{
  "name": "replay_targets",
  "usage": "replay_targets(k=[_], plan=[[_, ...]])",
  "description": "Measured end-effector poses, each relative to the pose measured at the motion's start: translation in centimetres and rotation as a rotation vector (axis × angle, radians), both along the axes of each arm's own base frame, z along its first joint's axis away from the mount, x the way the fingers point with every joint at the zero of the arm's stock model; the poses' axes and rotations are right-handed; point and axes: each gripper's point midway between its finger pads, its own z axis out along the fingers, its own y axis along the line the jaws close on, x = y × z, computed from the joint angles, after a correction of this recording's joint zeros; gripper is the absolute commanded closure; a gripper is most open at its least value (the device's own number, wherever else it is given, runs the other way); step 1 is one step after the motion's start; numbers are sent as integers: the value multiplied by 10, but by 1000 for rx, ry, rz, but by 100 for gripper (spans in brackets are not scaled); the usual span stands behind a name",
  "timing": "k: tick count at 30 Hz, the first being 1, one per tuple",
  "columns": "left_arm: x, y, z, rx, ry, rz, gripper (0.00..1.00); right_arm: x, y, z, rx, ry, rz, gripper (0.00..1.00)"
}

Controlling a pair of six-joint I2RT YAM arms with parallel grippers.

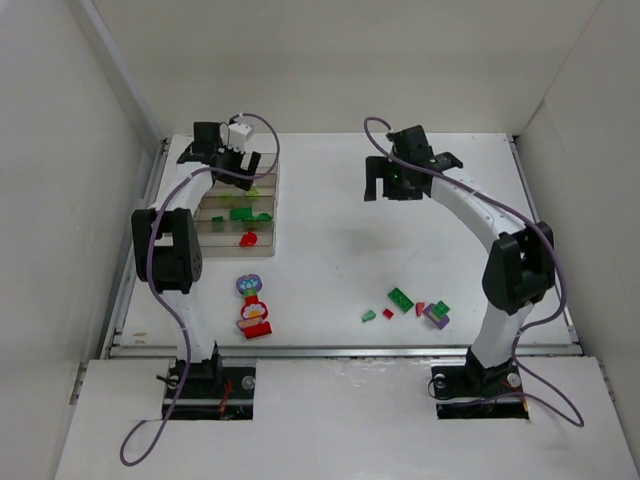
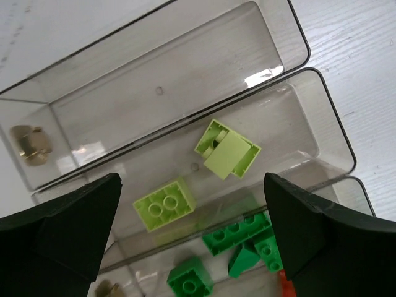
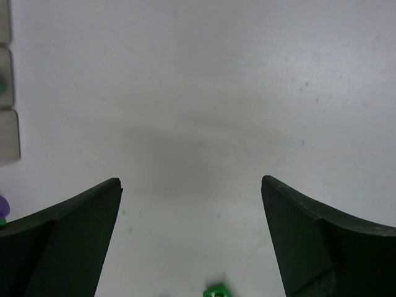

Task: Sort the legos into containers by color

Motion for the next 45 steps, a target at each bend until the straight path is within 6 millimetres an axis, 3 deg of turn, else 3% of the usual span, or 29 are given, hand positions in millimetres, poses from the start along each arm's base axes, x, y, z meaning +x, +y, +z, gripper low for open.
replay_targets(k=[4,7,10,12,15,24,27,31,34,41,42,45], plan=[[-10,0,43,59,-92,1,0,-43,-12,-9,-53,142,15,0],[-22,-10,88,86,-189,-34,0,-84,-13,-38,-127,283,45,0],[-34,-22,126,89,-274,-65,0,-140,-17,-75,-216,456,95,0],[-41,-24,138,85,-299,-72,0,-175,-21,-92,-267,559,126,2],[-50,-25,136,76,-290,-75,0,-203,-30,-104,-312,650,139,3],[-79,-28,94,56,-179,-86,0,-226,-43,-122,-365,702,160,16],[-88,-27,96,55,-181,-84,0,-228,-43,-127,-375,697,176,23],[-95,-26,107,53,-209,-81,0,-224,-42,-133,-387,680,188,40],[-98,-26,113,52,-225,-80,0,-220,-41,-137,-392,674,194,43],[-103,-25,111,54,-223,-78,0,-218,-39,-141,-400,666,206,79],[-104,-25,109,55,-219,-78,0,-218,-39,-141,-401,664,211,90],[-106,-24,104,57,-207,-78,0,-216,-38,-141,-400,659,215,100]])
